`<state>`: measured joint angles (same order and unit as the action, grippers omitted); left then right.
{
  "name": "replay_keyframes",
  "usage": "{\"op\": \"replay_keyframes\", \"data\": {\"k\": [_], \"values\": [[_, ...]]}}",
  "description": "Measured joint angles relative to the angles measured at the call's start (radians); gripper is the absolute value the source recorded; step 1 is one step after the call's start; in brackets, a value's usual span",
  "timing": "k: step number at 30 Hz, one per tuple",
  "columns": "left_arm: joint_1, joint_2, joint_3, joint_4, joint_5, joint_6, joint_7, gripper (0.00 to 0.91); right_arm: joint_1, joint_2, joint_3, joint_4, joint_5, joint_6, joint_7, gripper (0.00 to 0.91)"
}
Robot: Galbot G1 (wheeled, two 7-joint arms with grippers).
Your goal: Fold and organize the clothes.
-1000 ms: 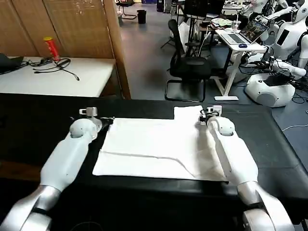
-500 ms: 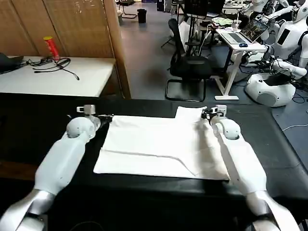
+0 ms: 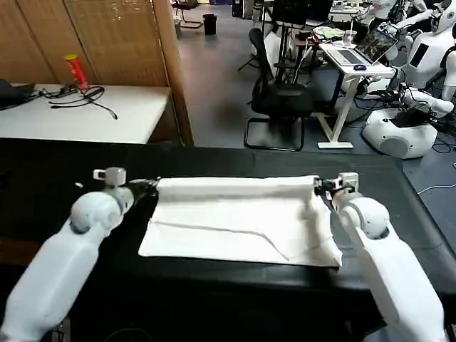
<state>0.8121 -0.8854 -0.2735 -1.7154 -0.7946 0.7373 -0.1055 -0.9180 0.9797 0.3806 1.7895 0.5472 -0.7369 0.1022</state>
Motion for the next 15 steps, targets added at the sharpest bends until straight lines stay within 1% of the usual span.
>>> {"op": "replay_keyframes", "data": {"k": [3, 7, 11, 15], "values": [[0.072, 0.042, -0.023, -0.074, -0.003, 0.000, -0.001, 0.068, -0.062, -0.026, 0.015, 0.062, -0.001, 0.000, 0.002, 0.000], [0.158, 0.086, -0.052, -0.157, 0.004, 0.000, 0.000, 0.068, -0.133, -0.042, 0.028, 0.115, -0.002, 0.000, 0.002, 0.000], [0.236, 0.108, -0.076, -0.223, 0.026, 0.000, -0.002, 0.068, -0.188, -0.047, 0.028, 0.137, -0.009, 0.000, 0.000, 0.000], [0.289, 0.113, -0.088, -0.245, 0.042, 0.000, 0.000, 0.068, -0.227, -0.047, 0.028, 0.143, -0.028, 0.000, -0.002, 0.000]]}}
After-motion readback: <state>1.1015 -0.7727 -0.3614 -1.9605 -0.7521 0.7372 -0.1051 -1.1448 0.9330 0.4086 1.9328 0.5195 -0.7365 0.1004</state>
